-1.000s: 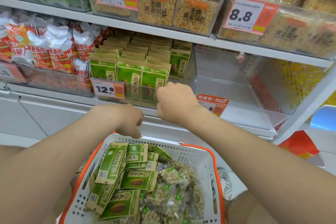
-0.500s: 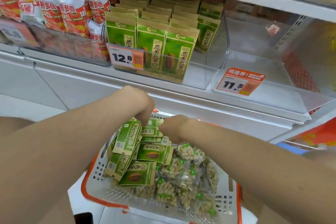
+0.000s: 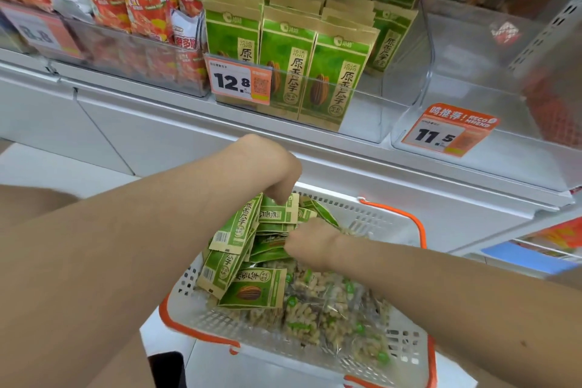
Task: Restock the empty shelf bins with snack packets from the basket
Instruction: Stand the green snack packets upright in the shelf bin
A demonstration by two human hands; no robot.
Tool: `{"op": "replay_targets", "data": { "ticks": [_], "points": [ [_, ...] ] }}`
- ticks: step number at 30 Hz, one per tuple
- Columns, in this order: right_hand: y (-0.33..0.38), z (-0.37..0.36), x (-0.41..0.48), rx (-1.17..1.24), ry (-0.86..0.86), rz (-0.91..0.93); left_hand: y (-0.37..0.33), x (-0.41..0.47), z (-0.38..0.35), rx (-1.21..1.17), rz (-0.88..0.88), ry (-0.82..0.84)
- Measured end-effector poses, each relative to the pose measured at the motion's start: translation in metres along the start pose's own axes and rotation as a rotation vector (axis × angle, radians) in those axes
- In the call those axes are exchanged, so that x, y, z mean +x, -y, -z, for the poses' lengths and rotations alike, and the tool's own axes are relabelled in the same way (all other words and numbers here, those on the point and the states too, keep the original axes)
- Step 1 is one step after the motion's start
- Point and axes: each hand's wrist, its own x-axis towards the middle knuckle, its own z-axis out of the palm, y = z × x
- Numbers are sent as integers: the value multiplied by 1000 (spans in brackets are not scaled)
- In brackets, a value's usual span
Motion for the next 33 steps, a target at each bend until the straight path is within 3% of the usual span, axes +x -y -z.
{"op": "replay_targets", "data": {
  "ticks": [3,6,12,16,20,25,28,30,33],
  "points": [
    [-19,16,-9,-44,-6,36,0,-2,4,23,-20,-12],
    [-38,36,-25,36,-56,-41,1,-8,7,38,3,-22],
    [-78,91,-77,109,-382,-210,6,-26,10,-98,2,-11],
    [-96,114,-111,199,-624,-255,6,-35,18,-381,-57,-166],
    [-108,128,-138,215,-708,-420,6,-44,29,-709,-83,-320],
    [-121,137,-167,144,-787,-568,-7,-61,41,-1163,-13,-348],
    [-123,134,-184,416,-803,-479,-12,-64,50,-1342,73,-467],
    [-117,134,-188,644,-714,-355,-13,-63,53,-1469,138,-479],
    [-113,132,-186,719,-665,-264,-15,-60,55,-1643,185,-447]
  ]
}}
